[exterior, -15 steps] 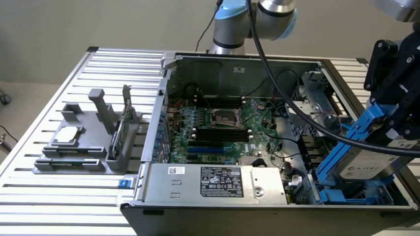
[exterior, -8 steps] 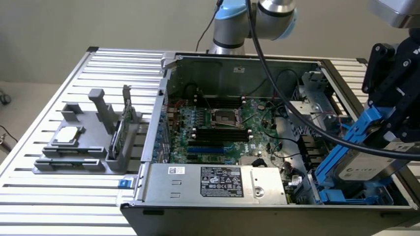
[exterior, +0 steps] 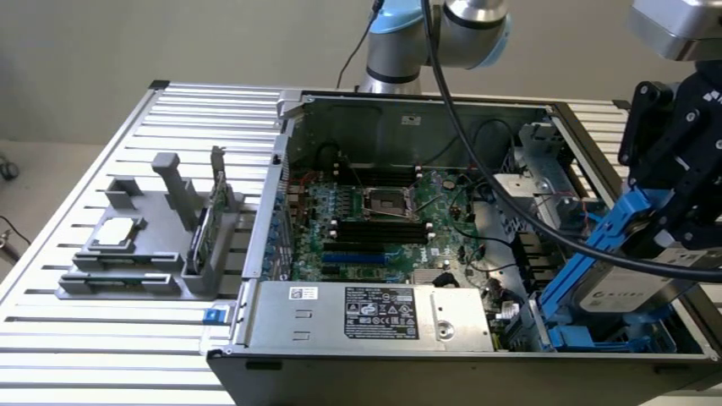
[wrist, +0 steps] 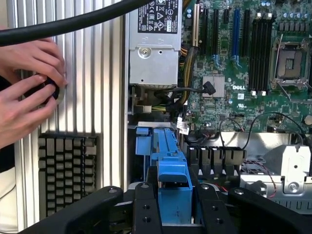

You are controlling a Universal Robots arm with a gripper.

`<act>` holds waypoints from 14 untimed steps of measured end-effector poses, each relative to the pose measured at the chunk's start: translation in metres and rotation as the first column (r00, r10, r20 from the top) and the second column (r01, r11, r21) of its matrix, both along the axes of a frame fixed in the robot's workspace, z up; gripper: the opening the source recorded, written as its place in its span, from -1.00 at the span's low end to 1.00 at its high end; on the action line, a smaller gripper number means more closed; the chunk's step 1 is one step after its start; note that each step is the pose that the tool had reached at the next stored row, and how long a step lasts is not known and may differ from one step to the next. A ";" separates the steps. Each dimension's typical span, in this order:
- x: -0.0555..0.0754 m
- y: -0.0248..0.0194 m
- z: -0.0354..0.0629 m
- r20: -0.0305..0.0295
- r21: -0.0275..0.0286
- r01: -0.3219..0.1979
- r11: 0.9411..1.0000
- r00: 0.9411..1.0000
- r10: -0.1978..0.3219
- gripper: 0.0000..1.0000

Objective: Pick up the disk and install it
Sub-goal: 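Insert the disk into the insertion slot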

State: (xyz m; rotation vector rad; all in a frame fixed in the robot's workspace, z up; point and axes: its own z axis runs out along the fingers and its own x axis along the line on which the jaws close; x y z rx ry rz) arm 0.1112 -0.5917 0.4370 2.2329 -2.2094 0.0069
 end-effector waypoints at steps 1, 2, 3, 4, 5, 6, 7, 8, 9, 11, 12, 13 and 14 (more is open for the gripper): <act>0.000 0.0001 -0.0006 0.000 0.000 0.000 1.000 1.000 0.000 -0.35; 0.000 0.0002 -0.0013 0.000 0.000 0.000 1.000 1.000 0.000 -0.35; 0.000 0.0003 -0.0019 0.001 0.000 0.000 1.000 1.000 0.000 -0.35; 0.000 0.0003 -0.0026 0.001 0.000 0.000 1.000 1.000 0.000 -0.35; 0.000 0.0004 -0.0033 0.001 0.000 0.000 1.000 1.000 0.000 -0.35; 0.000 0.0005 -0.0040 0.001 0.000 0.000 1.000 1.000 0.000 -0.35; 0.000 0.0006 -0.0048 0.001 0.000 0.000 1.000 1.000 0.000 -0.35; 0.000 0.0007 -0.0056 0.002 0.000 0.000 1.000 1.000 0.000 -0.35; 0.000 0.0008 -0.0063 0.002 -0.001 0.000 1.000 1.000 0.000 -0.35; 0.000 0.0010 -0.0079 0.002 -0.001 0.000 1.000 1.000 0.000 -0.35; 0.000 0.0011 -0.0088 0.002 -0.001 0.000 1.000 1.000 0.000 -0.35; 0.000 0.0012 -0.0097 0.003 -0.001 0.000 1.000 1.000 0.000 -0.35; 0.000 0.0013 -0.0105 0.003 -0.001 0.000 1.000 1.000 0.000 -0.35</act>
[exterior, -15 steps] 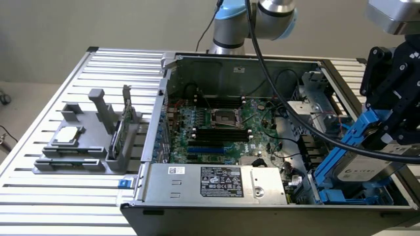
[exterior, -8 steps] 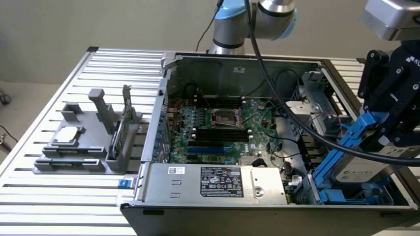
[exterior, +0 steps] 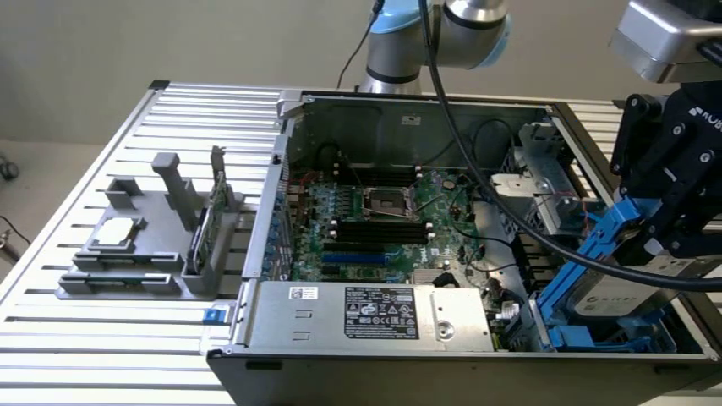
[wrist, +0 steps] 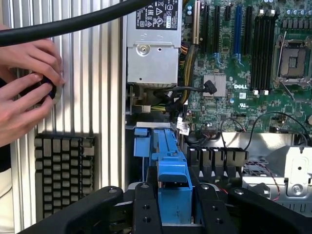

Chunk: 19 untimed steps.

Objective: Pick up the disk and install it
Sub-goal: 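Insert the disk into the insertion slot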

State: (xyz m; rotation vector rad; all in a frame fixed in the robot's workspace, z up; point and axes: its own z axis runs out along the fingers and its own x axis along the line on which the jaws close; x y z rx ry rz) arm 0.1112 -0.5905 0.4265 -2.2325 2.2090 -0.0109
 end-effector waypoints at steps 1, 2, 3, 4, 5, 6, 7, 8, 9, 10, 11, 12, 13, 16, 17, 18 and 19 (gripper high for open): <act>0.000 0.0001 -0.0008 0.000 0.000 0.000 1.000 1.000 0.000 -0.35; 0.000 0.0002 -0.0017 0.000 0.000 0.000 1.000 1.000 0.000 -0.35; 0.000 0.0004 -0.0028 0.000 0.000 0.000 1.000 1.000 0.000 -0.35; 0.000 0.0005 -0.0037 0.000 0.000 0.000 1.000 1.000 0.000 -0.35; 0.000 0.0007 -0.0047 0.000 0.000 0.000 1.000 1.000 0.000 -0.35; 0.000 0.0009 -0.0055 0.001 -0.001 0.000 1.000 1.000 0.000 -0.35; 0.000 0.0010 -0.0064 0.001 -0.001 0.000 1.000 1.000 0.000 -0.35; 0.000 0.0012 -0.0072 0.001 -0.001 0.000 1.000 1.000 0.000 -0.35; 0.000 0.0015 -0.0081 0.001 -0.001 0.000 1.000 1.000 0.000 -0.35; 0.000 0.0018 -0.0089 0.001 -0.002 0.000 1.000 1.000 0.000 -0.35; 0.000 0.0021 -0.0097 0.001 -0.002 0.000 1.000 1.000 0.000 -0.35; 0.000 0.0024 -0.0107 0.001 -0.002 0.000 1.000 1.000 0.000 -0.35; 0.000 0.0027 -0.0115 0.002 -0.002 0.000 1.000 1.000 0.000 -0.35; 0.000 0.0034 -0.0140 0.002 -0.002 0.000 1.000 1.000 0.000 -0.35; 0.000 0.0038 -0.0148 0.002 -0.002 0.000 1.000 1.000 0.000 -0.35; 0.000 0.0042 -0.0155 0.002 -0.003 0.000 1.000 1.000 0.000 -0.35; 0.000 0.0044 -0.0163 0.002 -0.003 0.000 1.000 1.000 0.000 -0.35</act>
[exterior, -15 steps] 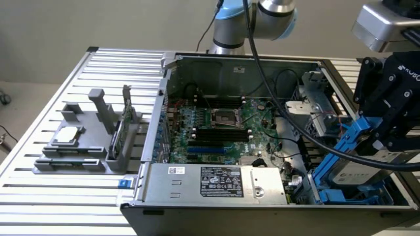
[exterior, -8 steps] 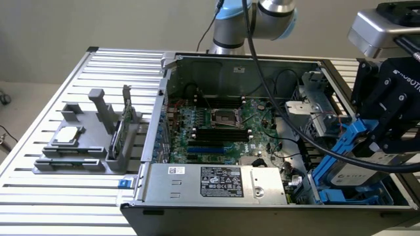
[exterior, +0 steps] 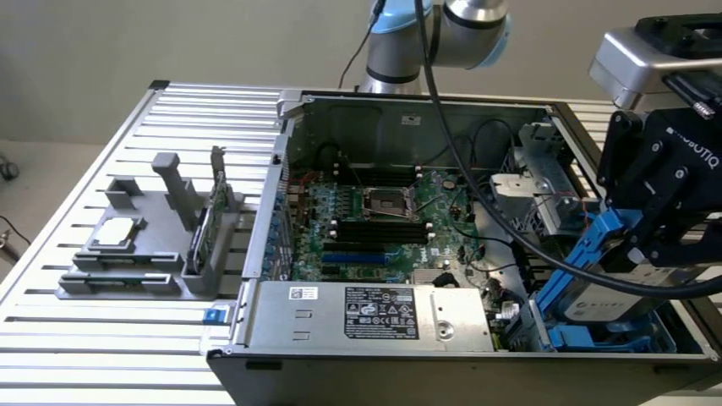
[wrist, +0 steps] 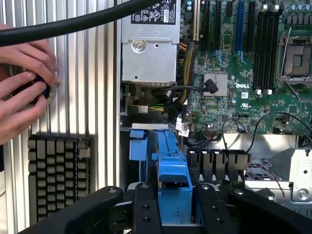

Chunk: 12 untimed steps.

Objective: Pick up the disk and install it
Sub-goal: 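Insert the disk into the insertion slot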

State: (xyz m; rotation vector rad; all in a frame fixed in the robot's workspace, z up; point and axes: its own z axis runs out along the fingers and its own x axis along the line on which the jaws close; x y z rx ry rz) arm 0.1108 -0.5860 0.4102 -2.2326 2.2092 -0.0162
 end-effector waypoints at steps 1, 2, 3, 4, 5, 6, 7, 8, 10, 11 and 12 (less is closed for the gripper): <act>0.000 0.0002 -0.0009 0.000 0.000 0.000 1.000 1.000 0.000 -0.35; 0.000 0.0004 -0.0016 0.000 0.000 0.000 1.000 1.000 0.000 -0.35; 0.000 0.0005 -0.0022 0.001 0.000 0.000 1.000 1.000 0.000 -0.35; 0.000 0.0006 -0.0029 0.001 0.000 0.000 1.000 1.000 0.000 -0.35; 0.000 0.0006 -0.0035 0.001 0.000 0.000 1.000 1.000 0.000 -0.35; 0.000 0.0006 -0.0040 0.001 0.000 0.000 1.000 1.000 0.000 -0.35; 0.000 0.0006 -0.0047 0.002 0.000 0.000 1.000 1.000 0.000 -0.35; 0.000 0.0006 -0.0052 0.002 0.000 0.000 1.000 1.000 0.000 -0.35; 0.000 0.0006 -0.0062 0.002 0.000 0.000 1.000 1.000 0.000 -0.35; 0.000 0.0006 -0.0066 0.002 0.000 0.000 1.000 1.000 0.000 -0.35; 0.000 0.0006 -0.0070 0.002 0.000 0.000 1.000 1.000 0.000 -0.35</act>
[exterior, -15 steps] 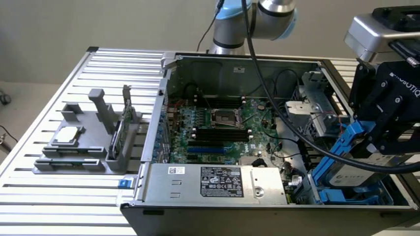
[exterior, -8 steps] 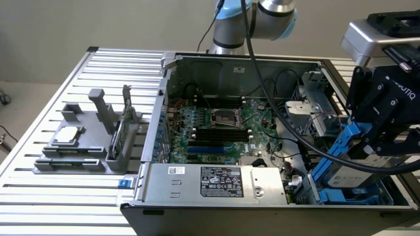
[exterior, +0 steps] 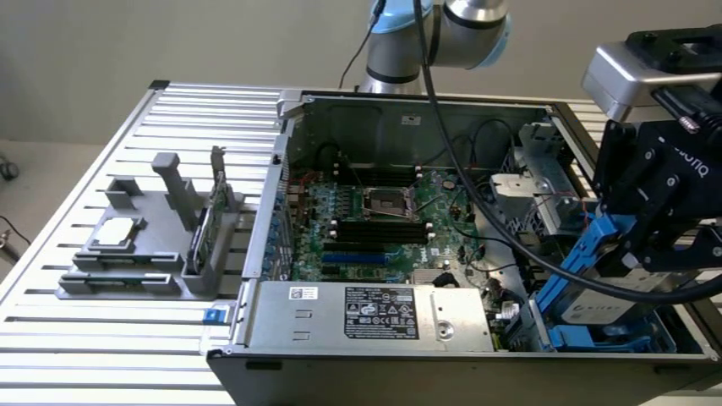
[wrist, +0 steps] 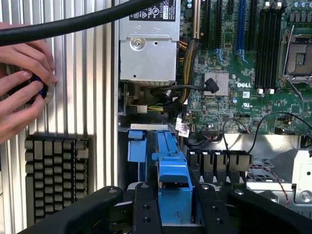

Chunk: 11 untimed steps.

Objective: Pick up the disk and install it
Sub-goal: 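Insert the disk into the insertion slot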

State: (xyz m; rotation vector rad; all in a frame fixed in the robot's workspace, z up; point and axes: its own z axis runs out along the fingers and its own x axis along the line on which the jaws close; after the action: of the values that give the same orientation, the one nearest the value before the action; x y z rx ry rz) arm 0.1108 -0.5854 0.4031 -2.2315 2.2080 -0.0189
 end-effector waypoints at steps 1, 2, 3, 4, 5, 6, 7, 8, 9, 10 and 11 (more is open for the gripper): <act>0.000 0.0001 -0.0006 0.000 0.001 0.000 1.000 1.000 0.000 -0.35; 0.000 0.0001 -0.0011 0.000 0.000 0.000 1.000 1.000 0.000 -0.35; 0.000 0.0001 -0.0015 0.000 0.000 0.000 1.000 1.000 0.000 -0.32; 0.000 0.0000 -0.0021 0.000 0.000 0.000 1.000 1.000 0.000 -0.18; 0.000 0.0000 -0.0025 0.000 0.000 0.000 1.000 1.000 0.000 -0.18; 0.000 0.0000 -0.0029 0.000 0.000 0.000 1.000 1.000 0.000 -0.18; 0.000 0.0001 -0.0033 0.000 0.000 0.000 1.000 1.000 0.000 -0.18; 0.000 0.0001 -0.0037 0.000 0.000 0.000 1.000 1.000 0.000 -0.18; 0.000 0.0001 -0.0040 0.000 0.000 0.000 1.000 1.000 0.000 -0.18; 0.000 0.0001 -0.0044 0.001 -0.001 0.000 1.000 1.000 0.000 -0.18; 0.000 0.0002 -0.0046 0.001 -0.001 0.000 1.000 1.000 0.000 -0.18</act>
State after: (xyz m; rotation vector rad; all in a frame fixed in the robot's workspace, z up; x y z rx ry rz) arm 0.1109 -0.5852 0.3985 -2.2315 2.2081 -0.0216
